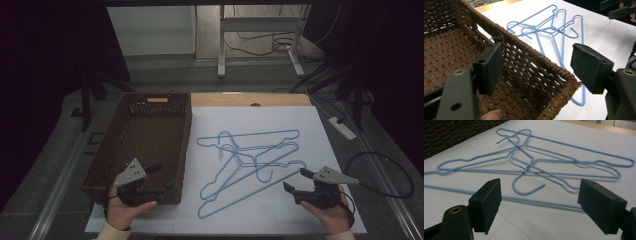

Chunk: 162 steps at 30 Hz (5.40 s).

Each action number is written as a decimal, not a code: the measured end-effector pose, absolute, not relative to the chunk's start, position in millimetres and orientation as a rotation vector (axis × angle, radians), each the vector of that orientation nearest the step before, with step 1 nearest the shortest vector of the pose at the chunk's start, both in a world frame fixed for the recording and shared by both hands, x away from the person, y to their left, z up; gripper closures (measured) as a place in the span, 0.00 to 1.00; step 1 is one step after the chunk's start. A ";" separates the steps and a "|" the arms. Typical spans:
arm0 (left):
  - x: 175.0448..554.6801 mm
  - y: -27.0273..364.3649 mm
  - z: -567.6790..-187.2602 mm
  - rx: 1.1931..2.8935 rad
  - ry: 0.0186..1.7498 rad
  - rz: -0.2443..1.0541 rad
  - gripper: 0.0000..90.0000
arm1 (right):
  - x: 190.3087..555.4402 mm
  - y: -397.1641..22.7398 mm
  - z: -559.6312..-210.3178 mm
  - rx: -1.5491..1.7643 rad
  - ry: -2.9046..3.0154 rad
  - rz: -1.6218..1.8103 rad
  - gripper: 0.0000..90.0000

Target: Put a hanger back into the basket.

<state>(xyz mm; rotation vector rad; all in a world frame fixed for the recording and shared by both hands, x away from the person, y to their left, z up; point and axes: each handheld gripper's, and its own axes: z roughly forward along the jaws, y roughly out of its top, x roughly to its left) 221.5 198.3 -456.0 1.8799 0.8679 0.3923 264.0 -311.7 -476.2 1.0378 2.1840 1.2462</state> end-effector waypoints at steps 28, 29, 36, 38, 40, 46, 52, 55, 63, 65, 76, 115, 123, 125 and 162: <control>215.2 192.7 -452.9 1.897 0.843 0.404 0.30 | 262.2 -299.7 -475.8 1.070 2.208 1.209 0.25; 215.5 192.7 -452.9 1.898 0.843 0.405 0.30 | 262.4 -298.9 -475.1 1.069 2.209 1.207 0.25; 218.9 192.0 -451.1 1.900 0.844 0.408 0.30 | 269.8 -293.3 -467.8 1.070 2.228 1.221 0.25; 219.2 190.1 -451.4 1.911 0.836 0.409 0.30 | 272.2 -290.3 -463.0 1.075 2.227 1.230 0.25; 218.7 189.1 -451.7 1.916 0.833 0.410 0.30 | 275.4 -285.0 -458.9 1.076 2.246 1.228 0.25; 220.0 189.5 -452.7 1.920 0.838 0.405 0.31 | 297.9 -254.6 -448.7 1.049 2.334 1.158 0.29; 221.2 188.0 -454.6 1.929 0.838 0.402 0.31 | 317.5 -239.2 -448.4 1.062 2.397 1.111 0.30; 221.5 187.2 -455.2 1.931 0.839 0.403 0.31 | 325.1 -233.6 -451.7 1.073 2.410 1.088 0.31; 222.3 185.5 -456.6 1.937 0.834 0.399 0.31 | 348.4 -212.0 -461.8 1.088 2.460 1.052 0.36; 222.4 185.8 -456.4 1.936 0.834 0.401 0.31 | 354.7 -203.5 -463.3 1.087 2.483 1.022 0.38; 223.1 186.4 -455.9 1.935 0.830 0.399 0.31 | 382.7 -163.7 -480.6 1.135 2.564 0.898 0.42; 223.3 184.9 -452.8 1.921 0.819 0.392 0.30 | 378.2 -158.3 -473.9 1.280 2.446 0.974 0.95; 223.6 183.5 -453.0 1.928 0.816 0.393 0.30 | 363.1 -176.0 -456.2 1.243 2.370 1.119 0.96; 223.7 183.2 -453.0 1.929 0.815 0.393 0.30 | 359.8 -178.7 -453.4 1.228 2.355 1.141 0.96; 237.4 107.9 -437.3 2.046 0.794 0.281 0.32 | 332.4 -189.5 -432.4 1.080 2.254 1.319 0.96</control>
